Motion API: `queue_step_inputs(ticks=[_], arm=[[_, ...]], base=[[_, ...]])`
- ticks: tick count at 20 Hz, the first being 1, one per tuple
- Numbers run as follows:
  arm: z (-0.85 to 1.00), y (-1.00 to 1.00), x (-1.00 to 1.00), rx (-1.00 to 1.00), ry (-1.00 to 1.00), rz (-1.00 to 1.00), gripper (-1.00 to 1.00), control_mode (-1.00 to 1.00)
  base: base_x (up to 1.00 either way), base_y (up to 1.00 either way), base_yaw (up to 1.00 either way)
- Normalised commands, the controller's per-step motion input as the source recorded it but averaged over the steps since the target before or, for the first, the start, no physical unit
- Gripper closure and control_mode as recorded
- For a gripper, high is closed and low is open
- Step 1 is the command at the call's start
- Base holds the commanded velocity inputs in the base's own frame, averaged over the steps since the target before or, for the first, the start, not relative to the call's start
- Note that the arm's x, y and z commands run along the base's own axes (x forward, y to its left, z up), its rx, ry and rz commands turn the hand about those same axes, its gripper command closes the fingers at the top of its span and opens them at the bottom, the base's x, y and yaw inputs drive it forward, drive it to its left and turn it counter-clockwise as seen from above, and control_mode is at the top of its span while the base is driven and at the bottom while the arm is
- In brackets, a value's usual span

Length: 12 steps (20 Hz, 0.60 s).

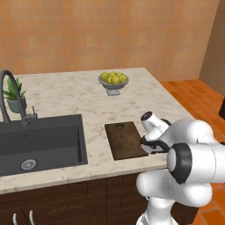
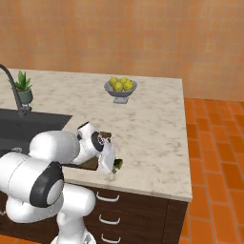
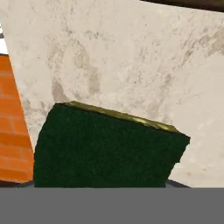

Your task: Pick up the sponge from the counter and clean the cutting board by briefly scrubbing or pressing down on the cutting board. Once finished, release the sponge.

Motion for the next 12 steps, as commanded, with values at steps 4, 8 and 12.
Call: queue_step_inputs(ticks=[4, 8, 12], arm=[[0.93, -0.44, 0.14, 0.46, -0.22, 0.04, 1.0, -1.0], [0.11, -0.42, 0.39, 0.46, -0.01, 0.0, 1.0, -1.0], [0.0, -0.14, 0.74, 0.37, 0.01, 0.04, 1.0, -1.0]], base=[[0.0, 0.0, 0.0], [0.0, 0.0, 0.0], [0.0, 0.0, 0.0]])
